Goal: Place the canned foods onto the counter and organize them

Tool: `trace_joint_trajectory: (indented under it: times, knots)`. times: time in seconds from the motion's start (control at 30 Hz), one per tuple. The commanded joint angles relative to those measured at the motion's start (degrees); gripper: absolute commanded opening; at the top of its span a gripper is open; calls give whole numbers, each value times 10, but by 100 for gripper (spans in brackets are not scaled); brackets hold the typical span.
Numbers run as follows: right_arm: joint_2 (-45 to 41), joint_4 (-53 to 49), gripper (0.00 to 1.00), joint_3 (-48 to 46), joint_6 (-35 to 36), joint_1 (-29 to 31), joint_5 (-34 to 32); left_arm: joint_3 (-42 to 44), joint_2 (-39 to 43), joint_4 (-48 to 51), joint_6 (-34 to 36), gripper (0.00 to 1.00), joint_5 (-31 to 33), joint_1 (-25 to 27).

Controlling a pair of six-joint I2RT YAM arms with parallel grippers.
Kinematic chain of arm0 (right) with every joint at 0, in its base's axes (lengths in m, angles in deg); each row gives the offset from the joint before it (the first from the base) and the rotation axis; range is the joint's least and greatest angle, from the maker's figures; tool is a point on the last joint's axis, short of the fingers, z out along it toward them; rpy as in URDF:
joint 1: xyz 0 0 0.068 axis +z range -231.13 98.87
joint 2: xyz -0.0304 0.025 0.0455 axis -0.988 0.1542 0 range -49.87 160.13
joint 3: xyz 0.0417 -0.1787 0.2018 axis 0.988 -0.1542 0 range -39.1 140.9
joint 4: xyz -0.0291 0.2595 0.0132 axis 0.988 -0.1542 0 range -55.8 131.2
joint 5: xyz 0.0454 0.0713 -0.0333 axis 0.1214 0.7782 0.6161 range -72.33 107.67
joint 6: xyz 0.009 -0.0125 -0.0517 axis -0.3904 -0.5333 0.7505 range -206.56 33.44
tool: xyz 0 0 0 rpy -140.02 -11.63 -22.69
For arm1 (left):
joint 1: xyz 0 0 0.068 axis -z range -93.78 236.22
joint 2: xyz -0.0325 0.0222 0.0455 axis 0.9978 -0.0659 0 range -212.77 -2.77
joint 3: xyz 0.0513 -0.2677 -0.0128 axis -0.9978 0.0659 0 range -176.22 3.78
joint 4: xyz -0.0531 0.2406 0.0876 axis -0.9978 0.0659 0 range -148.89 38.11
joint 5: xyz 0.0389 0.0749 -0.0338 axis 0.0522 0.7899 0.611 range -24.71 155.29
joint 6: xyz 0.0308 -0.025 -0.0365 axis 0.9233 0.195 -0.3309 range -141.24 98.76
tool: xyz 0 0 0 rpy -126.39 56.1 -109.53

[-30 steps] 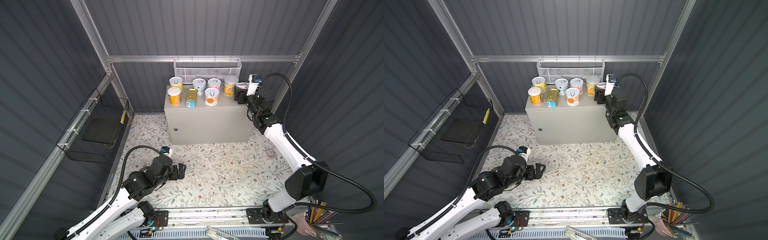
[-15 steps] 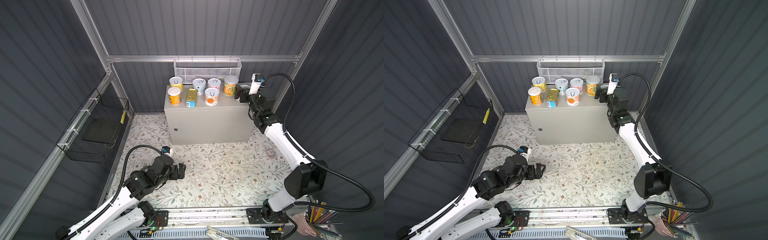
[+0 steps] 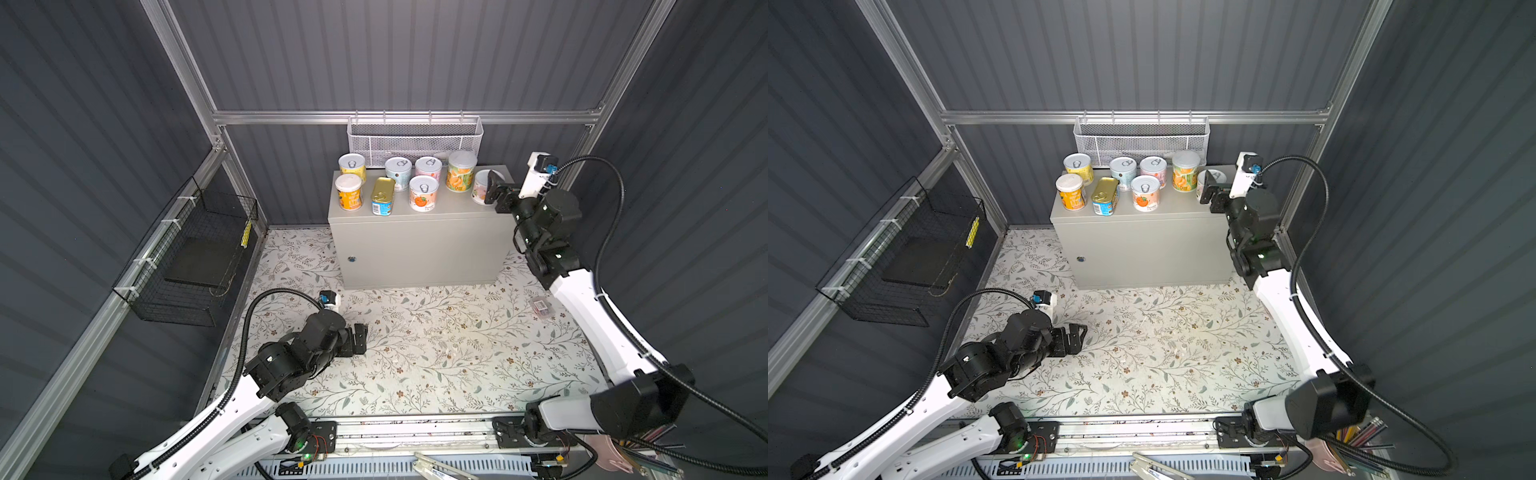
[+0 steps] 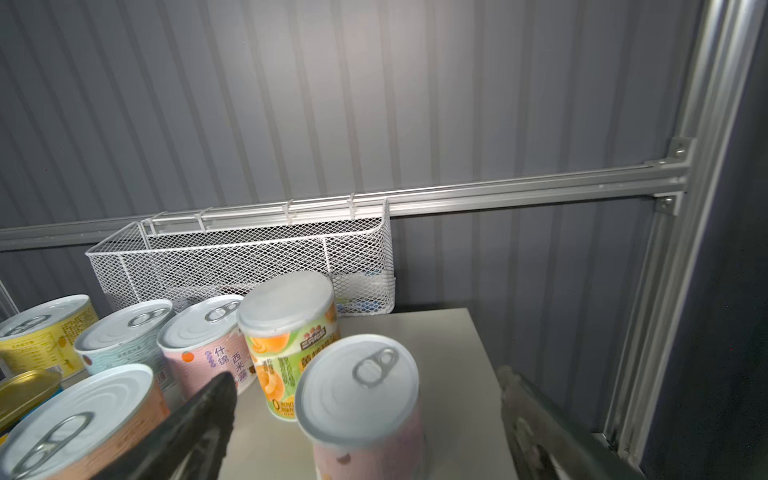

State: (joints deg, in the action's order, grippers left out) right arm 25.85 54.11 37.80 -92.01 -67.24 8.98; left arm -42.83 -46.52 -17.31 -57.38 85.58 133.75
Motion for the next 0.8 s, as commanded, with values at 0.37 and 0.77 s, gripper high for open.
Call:
trace_joint_trajectory:
  times: [0.37, 0.77]
  knots:
    - [-267, 114, 99, -434, -53, -4, -157, 99, -101, -216, 124, 100, 189, -74]
    - [-156, 194, 99, -544, -52, -35, -327, 219, -175, -507, 262, 100, 222, -262]
